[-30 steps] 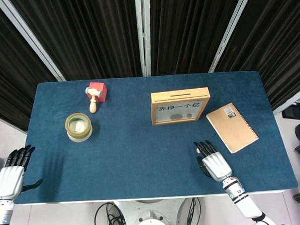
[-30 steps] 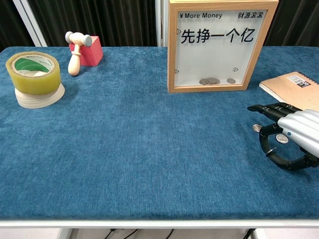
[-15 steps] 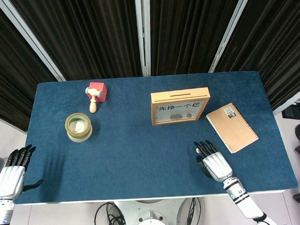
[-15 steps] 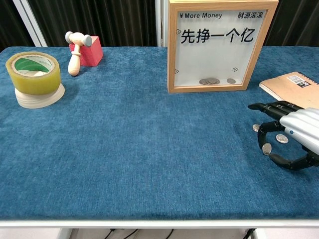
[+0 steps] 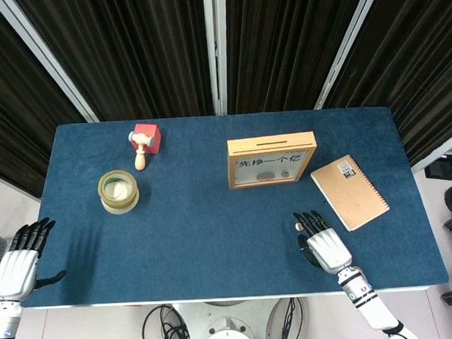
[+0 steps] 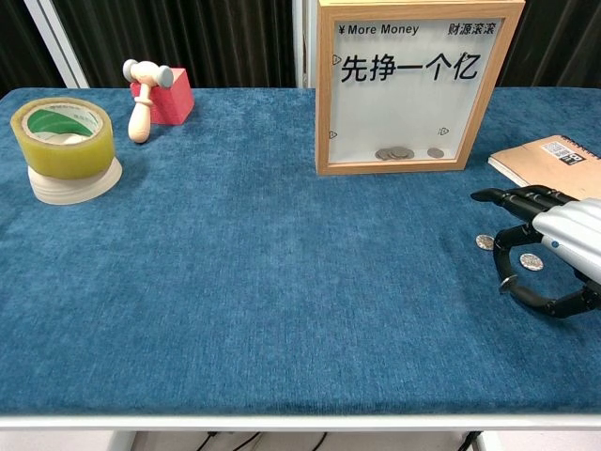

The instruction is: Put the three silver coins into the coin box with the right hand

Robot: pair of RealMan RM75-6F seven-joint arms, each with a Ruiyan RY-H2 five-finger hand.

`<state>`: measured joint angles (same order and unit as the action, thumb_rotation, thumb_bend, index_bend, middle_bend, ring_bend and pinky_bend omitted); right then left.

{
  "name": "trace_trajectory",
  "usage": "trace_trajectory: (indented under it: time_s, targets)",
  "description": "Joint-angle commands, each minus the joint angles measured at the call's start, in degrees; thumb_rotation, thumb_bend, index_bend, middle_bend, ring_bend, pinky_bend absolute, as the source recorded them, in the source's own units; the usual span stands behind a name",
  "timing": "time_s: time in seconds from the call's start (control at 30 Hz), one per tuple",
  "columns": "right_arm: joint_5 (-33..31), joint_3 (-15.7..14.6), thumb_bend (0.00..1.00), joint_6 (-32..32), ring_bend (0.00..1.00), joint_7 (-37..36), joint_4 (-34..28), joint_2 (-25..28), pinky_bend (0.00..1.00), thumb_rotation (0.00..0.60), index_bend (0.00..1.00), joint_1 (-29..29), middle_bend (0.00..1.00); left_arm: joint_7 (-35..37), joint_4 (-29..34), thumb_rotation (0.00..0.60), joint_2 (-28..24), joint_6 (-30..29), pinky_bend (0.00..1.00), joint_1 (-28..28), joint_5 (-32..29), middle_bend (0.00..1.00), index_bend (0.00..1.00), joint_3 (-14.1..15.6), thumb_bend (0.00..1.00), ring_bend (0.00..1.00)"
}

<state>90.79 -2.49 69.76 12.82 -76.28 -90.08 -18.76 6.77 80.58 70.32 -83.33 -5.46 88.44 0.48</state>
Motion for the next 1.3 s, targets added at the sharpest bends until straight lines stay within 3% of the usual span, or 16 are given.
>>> trace_trajectory:
  time_s: [0.03,0.23,0.57,0.8,0.9,1.07,1.3]
  targets:
    - [-0.02,0.09,0.33,0.12,0.0,-0.08,-0.12,0.12,0.0,0.6,0.56,0.01,0.0,-0.08,0.13,0.6,-0.05,0.02,0.0,-0.03,0.07,0.01,0.06,0.04,0.0,0.0]
    - [-0.2,0.37,0.33,0.45,0.0,-0.15,-0.69,0.69,0.0,0.6,0.59,0.07,0.0,-0.37,0.39,0.6,-0.02,0.23,0.0,-0.24,0.33,0.01,0.06,0.14,0.0,0.0]
    - [0.18,0.79,0.43,1.28,0.0,-1.19,-1.33,1.34,0.0,0.6,0.73,-0.03,0.0,-0.32,0.55,0.6,-0.26,-0.18,0.0,0.03,0.26,0.01,0.06,0.22,0.0,0.0]
    - [1.45,3.32,0.46,5.42,0.0,-4.44,-5.42,4.64,0.0,0.6,0.74,-0.33,0.0,-0.44,0.91,0.6,-0.45,-0.6,0.0,0.2,0.28,0.01,0.06,0.14,0.0,0.0]
    - [1.26,5.58,0.46,6.72,0.0,-6.11,-9.0,7.55,0.0,0.6,0.75,-1.04,0.0,-0.72,1.28,0.6,-0.58,-0.77,0.0,0.19,0.36,0.01,0.06,0.07,0.0,0.0]
    - [-1.29,12.44,0.47,7.7,0.0,-7.54,-16.98,14.46,0.0,0.6,0.75,-3.43,0.0,-1.12,2.12,0.6,-1.1,-1.46,0.0,0.46,0.66,0.01,0.06,0.12,0.0,0.0]
    - [-9.85,22.25,0.48,3.24,0.0,-6.97,-27.61,25.69,0.0,0.6,0.75,-7.64,0.0,-1.28,3.09,0.6,-1.76,-2.37,0.0,0.83,1.12,0.01,0.06,0.19,0.0,0.0]
